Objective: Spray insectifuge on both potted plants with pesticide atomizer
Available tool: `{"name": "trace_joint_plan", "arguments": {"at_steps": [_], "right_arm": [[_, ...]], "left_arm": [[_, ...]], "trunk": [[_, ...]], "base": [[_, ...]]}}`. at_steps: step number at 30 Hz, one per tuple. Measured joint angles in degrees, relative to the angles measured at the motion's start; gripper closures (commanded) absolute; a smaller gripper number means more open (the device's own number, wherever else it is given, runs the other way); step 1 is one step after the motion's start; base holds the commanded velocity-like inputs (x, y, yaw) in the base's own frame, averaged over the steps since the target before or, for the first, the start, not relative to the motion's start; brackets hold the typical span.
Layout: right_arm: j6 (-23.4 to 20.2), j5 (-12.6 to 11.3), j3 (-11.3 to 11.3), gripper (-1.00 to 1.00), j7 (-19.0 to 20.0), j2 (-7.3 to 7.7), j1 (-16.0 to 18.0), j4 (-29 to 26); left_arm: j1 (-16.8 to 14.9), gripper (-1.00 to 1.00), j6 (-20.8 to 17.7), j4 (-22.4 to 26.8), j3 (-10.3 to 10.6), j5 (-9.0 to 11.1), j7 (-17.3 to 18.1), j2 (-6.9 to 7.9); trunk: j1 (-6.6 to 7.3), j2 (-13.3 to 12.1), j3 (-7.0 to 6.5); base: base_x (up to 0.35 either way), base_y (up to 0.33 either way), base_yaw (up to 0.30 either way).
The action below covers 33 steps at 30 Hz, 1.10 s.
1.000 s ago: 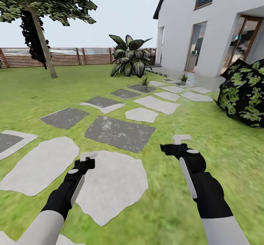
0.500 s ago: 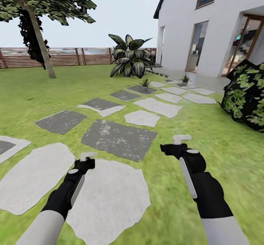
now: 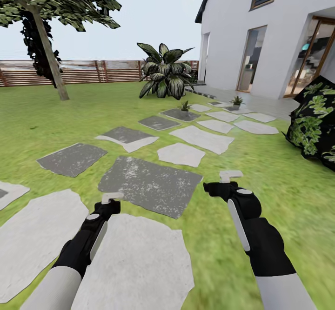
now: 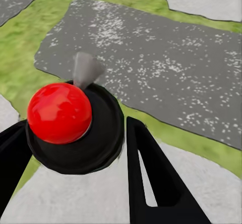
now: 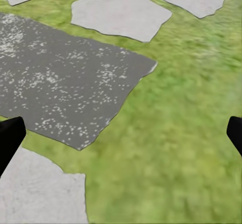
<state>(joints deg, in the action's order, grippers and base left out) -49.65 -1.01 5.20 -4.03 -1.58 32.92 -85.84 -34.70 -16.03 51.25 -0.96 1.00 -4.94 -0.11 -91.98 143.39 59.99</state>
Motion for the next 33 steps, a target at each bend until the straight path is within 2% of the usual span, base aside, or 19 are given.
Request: {"name": "trace_joint_plan", "arguments": {"at_steps": [33], "right_arm": [[0.0, 0.0, 0.0, -1.0, 0.0, -0.01, 0.0, 0.0]], "left_arm": [[0.0, 1.0, 0.0, 0.0, 0.0, 0.0, 0.0, 0.0]], "trunk": [[0.0, 0.0, 0.0]], "base": [[0.347, 0.0, 0.0]]}}
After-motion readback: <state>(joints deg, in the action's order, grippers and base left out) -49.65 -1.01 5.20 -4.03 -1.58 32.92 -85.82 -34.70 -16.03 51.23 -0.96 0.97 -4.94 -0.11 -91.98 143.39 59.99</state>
